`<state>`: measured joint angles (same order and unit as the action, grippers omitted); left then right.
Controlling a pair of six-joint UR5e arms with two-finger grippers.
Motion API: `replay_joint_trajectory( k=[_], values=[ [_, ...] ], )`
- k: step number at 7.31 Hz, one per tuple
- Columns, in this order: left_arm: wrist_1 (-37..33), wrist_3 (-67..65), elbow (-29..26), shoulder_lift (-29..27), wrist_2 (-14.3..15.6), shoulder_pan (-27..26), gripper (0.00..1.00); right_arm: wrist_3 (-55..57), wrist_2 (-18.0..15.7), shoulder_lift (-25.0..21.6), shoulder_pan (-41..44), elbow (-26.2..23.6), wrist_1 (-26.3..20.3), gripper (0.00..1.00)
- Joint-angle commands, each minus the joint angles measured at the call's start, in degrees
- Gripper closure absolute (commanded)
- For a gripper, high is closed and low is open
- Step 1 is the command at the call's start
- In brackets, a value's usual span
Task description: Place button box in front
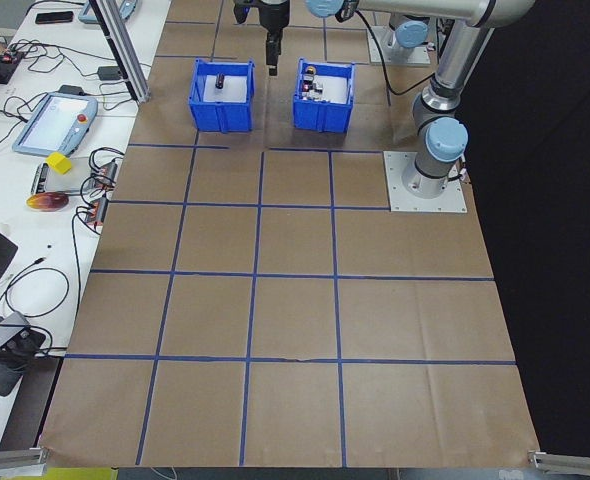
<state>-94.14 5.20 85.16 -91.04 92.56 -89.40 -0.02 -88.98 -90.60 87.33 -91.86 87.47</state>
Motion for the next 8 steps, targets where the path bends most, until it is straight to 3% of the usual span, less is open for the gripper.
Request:
replay_joint_trajectory(
  k=[1,2,3,5,6,8],
  values=[
    [-1.92,-0.01,0.09,0.07,1.73,0.19,0.01,-1.12,0.03,2.17,0.03,0.98,0.34,0.0],
    [-2.71,-0.27,-1.04,-0.01,8.1,0.19,0.01,-1.73,0.03,2.53,0.03,1.33,0.33,0.0],
    [-2.55,-1.32,-0.88,0.07,8.42,0.36,0.0,-7.05,0.12,3.23,0.12,1.42,0.77,0.0],
    [-2.37,-4.56,-1.49,-1.33,7.03,0.01,0.0,-18.81,0.91,5.07,0.56,3.17,2.09,0.0],
    [-2.11,-6.93,0.34,-0.03,3.89,0.01,0.0,-28.19,0.82,7.26,0.82,4.83,2.01,0.0],
    [-2.19,-25.68,1.41,0.25,0.71,-1.12,0.0,-46.2,0.03,12.09,1.78,9.57,2.7,0.0]
  ],
)
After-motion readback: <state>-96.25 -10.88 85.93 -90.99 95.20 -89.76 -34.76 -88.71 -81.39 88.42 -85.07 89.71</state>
